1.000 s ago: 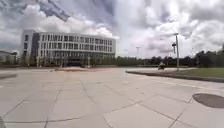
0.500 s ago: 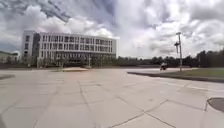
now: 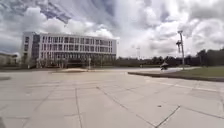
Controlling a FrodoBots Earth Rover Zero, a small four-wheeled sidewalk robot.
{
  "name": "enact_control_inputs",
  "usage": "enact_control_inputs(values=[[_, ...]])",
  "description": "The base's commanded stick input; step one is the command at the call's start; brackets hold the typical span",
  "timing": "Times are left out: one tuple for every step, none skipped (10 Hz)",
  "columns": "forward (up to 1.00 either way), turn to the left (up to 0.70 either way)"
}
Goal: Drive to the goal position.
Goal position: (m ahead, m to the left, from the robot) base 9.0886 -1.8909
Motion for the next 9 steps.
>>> enact_control_inputs(values=[[0.70,0.00],[0.70,-0.35],[0.70,-0.14],[0.70,0.03],[0.70,0.14],[0.70,0.06],[0.70,0.05],[0.70,0.02],[0.70,0.00]])
